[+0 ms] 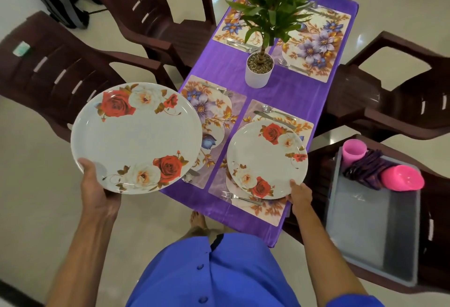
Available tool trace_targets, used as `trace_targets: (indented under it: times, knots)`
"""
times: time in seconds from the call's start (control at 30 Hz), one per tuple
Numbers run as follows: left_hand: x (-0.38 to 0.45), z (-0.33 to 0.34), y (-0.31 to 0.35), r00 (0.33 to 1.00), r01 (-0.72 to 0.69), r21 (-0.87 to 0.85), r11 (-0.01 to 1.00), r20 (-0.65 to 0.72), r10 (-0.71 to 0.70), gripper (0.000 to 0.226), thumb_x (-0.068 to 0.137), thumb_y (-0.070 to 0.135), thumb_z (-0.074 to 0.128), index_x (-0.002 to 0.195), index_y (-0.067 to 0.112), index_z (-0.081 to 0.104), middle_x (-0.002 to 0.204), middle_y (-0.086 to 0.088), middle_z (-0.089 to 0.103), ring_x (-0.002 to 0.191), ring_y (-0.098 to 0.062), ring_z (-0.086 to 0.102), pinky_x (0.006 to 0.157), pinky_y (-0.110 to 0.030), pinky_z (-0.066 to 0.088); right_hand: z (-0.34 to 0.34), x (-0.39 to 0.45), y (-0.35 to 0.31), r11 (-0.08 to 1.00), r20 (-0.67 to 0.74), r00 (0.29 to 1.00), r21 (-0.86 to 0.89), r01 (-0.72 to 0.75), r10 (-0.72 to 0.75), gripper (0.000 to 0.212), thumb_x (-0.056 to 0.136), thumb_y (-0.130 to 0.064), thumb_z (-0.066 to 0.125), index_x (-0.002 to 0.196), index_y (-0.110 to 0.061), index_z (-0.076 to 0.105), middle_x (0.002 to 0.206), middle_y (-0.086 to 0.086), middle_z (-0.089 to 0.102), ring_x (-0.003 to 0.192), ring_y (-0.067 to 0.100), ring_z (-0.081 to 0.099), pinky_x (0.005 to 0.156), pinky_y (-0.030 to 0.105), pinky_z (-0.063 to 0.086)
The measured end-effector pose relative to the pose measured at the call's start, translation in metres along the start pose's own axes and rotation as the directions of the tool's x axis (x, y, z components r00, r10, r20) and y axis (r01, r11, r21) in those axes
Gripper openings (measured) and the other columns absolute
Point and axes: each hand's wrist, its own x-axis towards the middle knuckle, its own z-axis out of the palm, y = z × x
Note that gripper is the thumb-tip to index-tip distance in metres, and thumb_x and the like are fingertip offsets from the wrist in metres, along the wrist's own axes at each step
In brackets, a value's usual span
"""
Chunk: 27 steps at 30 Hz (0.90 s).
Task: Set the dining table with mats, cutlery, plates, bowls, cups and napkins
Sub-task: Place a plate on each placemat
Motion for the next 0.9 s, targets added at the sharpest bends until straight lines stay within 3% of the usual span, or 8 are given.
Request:
trace_targets:
  times: [0.23, 0.4, 0.47, 0.53, 0.6, 0.73, 0.8, 0.9]
  knots:
    - [0.009, 0.004, 0.001, 1.0, 0.014, 0.008, 1.0, 0.008, -0.014, 0.058, 0.106, 0.06, 0.041, 0.15, 0.022, 0.052, 0.142, 0.001, 0.067, 0.131, -0.023, 0.063, 0.108, -0.048, 0.053, -0.009, 0.001, -0.002, 0.976, 0.027, 1.0, -0.217, 0.015, -0.009, 0.023, 0.096, -0.021, 0.072, 0.111, -0.005, 0.067, 0.11, 0.012, 0.07, 0.095, 0.03, 0.07, 0.088, 0.046, 0.061]
    - [0.012, 0.009, -0.001, 0.998, 0.044, 0.018, 0.999, 0.043, -0.044, 0.058, 0.107, 0.06, 0.04, 0.148, 0.023, 0.053, 0.141, 0.0, 0.067, 0.129, -0.023, 0.065, 0.104, -0.046, 0.056, -0.004, -0.029, -0.034, 0.66, -0.154, 0.928, -0.741, 0.119, -0.339, 0.056, 0.094, -0.041, 0.07, 0.125, 0.001, 0.05, 0.119, 0.023, 0.065, 0.103, 0.044, 0.068, 0.081, 0.05, 0.056]
    - [0.016, 0.011, -0.004, 0.995, 0.066, 0.014, 0.998, 0.076, -0.067, 0.058, 0.106, 0.06, 0.04, 0.149, 0.023, 0.053, 0.141, -0.001, 0.067, 0.129, -0.024, 0.064, 0.102, -0.045, 0.057, 0.024, -0.063, -0.059, 0.694, 0.007, 0.91, -0.645, 0.321, -0.414, 0.057, 0.098, -0.055, 0.059, 0.125, -0.005, 0.052, 0.114, 0.016, 0.068, 0.101, 0.036, 0.07, 0.081, 0.047, 0.057]
    - [0.018, 0.016, -0.008, 0.989, 0.092, 0.043, 0.995, 0.108, -0.096, 0.059, 0.106, 0.061, 0.04, 0.149, 0.022, 0.052, 0.142, -0.003, 0.067, 0.13, -0.025, 0.064, 0.103, -0.046, 0.056, 0.065, -0.109, -0.087, 0.84, 0.334, 0.879, -0.312, 0.444, -0.341, 0.055, 0.099, -0.063, 0.051, 0.125, -0.015, 0.058, 0.111, 0.006, 0.071, 0.098, 0.023, 0.073, 0.082, 0.04, 0.06]
    - [0.018, 0.023, -0.012, 0.982, 0.122, 0.072, 0.99, 0.138, -0.131, 0.057, 0.107, 0.06, 0.038, 0.145, 0.021, 0.055, 0.139, -0.004, 0.068, 0.128, -0.026, 0.065, 0.103, -0.048, 0.055, 0.107, -0.155, -0.112, 0.874, 0.562, 0.758, -0.12, 0.471, -0.331, 0.047, 0.098, -0.057, 0.058, 0.13, -0.022, 0.056, 0.117, -0.008, 0.068, 0.102, 0.01, 0.071, 0.081, 0.026, 0.06]
    - [0.036, 0.025, -0.016, 0.96, 0.197, 0.119, 0.973, 0.177, -0.216, 0.06, 0.107, 0.062, 0.034, 0.143, 0.02, 0.057, 0.14, -0.007, 0.067, 0.132, -0.03, 0.062, 0.106, -0.051, 0.052, 0.154, -0.193, -0.131, 0.751, 0.468, 0.697, -0.099, 0.652, -0.544, 0.032, 0.095, -0.032, 0.073, 0.117, -0.013, 0.058, 0.101, -0.019, 0.064, 0.078, -0.012, 0.065, 0.063, 0.004, 0.05]
    - [0.051, 0.022, -0.017, 0.949, 0.235, 0.12, 0.965, 0.188, -0.254, 0.064, 0.105, 0.066, 0.031, 0.146, 0.023, 0.056, 0.142, -0.007, 0.066, 0.133, -0.03, 0.061, 0.107, -0.051, 0.051, 0.159, -0.188, -0.129, 0.695, 0.408, 0.673, -0.117, 0.709, -0.617, 0.016, 0.1, -0.027, 0.067, 0.103, -0.013, 0.06, 0.092, -0.018, 0.065, 0.076, -0.017, 0.064, 0.061, 0.004, 0.048]
    - [0.083, 0.013, -0.01, 0.924, 0.266, 0.17, 0.949, 0.236, -0.301, 0.07, 0.104, 0.07, 0.024, 0.151, 0.026, 0.053, 0.143, -0.005, 0.065, 0.13, -0.026, 0.064, 0.106, -0.047, 0.053, 0.171, -0.188, -0.128, 0.658, 0.399, 0.658, -0.159, 0.736, -0.639, 0.026, 0.106, -0.03, 0.057, 0.093, -0.008, 0.064, 0.083, -0.013, 0.069, 0.076, -0.007, 0.067, 0.06, 0.011, 0.05]
